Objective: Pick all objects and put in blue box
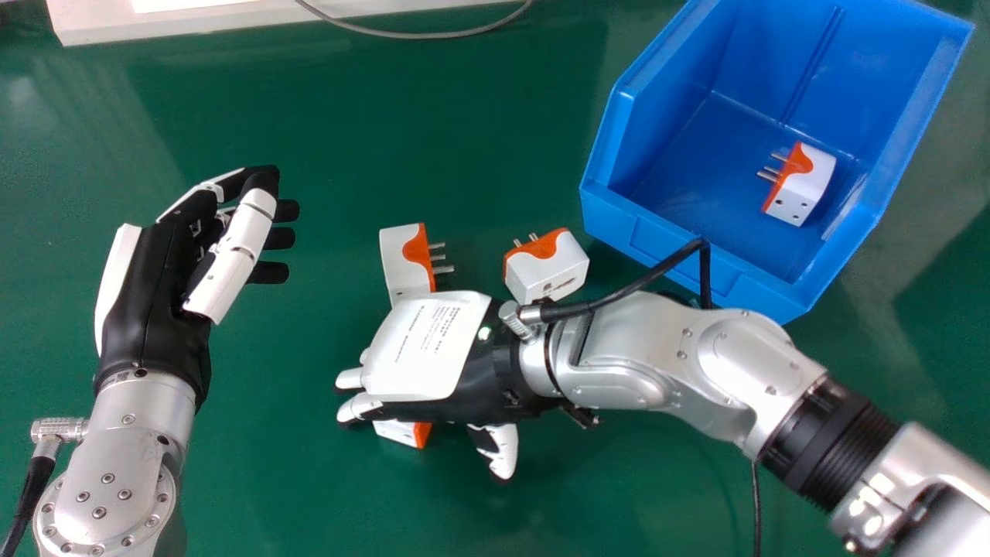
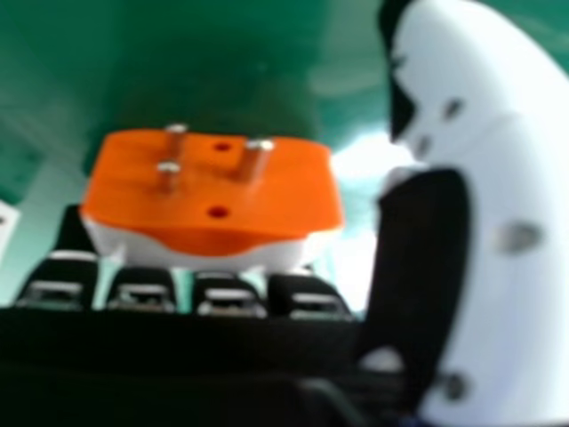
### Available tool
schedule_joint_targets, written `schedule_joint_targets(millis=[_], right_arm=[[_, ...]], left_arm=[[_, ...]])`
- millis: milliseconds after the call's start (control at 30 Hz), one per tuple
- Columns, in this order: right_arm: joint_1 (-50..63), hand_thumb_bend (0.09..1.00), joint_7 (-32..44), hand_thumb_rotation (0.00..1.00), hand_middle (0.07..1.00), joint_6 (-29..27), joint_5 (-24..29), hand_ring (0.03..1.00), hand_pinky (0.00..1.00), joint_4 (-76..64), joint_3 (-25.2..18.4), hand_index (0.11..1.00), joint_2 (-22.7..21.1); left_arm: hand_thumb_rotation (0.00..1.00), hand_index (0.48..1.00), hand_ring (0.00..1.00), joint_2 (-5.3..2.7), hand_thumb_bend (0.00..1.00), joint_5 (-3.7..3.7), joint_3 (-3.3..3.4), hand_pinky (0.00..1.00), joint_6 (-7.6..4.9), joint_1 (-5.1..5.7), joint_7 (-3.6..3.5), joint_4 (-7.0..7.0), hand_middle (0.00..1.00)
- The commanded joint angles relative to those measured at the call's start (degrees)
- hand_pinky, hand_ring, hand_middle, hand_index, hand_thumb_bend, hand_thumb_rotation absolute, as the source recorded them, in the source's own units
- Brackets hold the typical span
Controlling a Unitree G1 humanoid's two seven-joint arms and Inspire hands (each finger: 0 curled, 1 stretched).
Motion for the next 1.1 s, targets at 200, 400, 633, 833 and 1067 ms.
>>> schedule_joint_targets(millis=[200,400,633,833,1067], right_arm=[[-3.84,0.561,-3.98,0.06,0.950,-3.51,-1.62,0.925,0.85,0.90,0.78,0.871,0.38],[-5.04,0.563,-6.14,0.06,0.945,-5.23,-2.88,0.917,0.85,2.73,1.32,0.867,0.78],[-5.56,0.544,-9.28,0.06,0.941,-6.23,-4.91,0.919,0.85,3.57,2.36,0.866,0.83],[-6.44,0.528,-11.53,0.06,0.940,-7.53,-6.33,0.918,0.84,3.79,3.03,0.866,0.50],[-7.45,0.486,-13.75,0.07,0.942,-8.45,-8.78,0.920,0.83,4.41,4.15,0.866,0.28]], left_arm=[[0.67,0.765,0.72,-0.20,0.34,0.41,-0.26,0.64,0.31,-0.07,0.33,-3.22,0.72],[0.68,0.766,0.72,-0.33,0.34,0.60,-0.59,0.64,0.33,0.24,0.48,-3.75,0.73],[0.68,0.765,0.72,-0.27,0.34,0.76,-0.88,0.65,0.07,0.46,0.42,-3.93,0.73],[0.68,0.766,0.72,-0.17,0.34,0.86,-0.98,0.65,-0.17,0.74,0.36,-4.06,0.73],[0.68,0.768,0.72,-0.13,0.34,0.83,-1.00,0.64,-0.38,0.94,0.29,-4.08,0.73]])
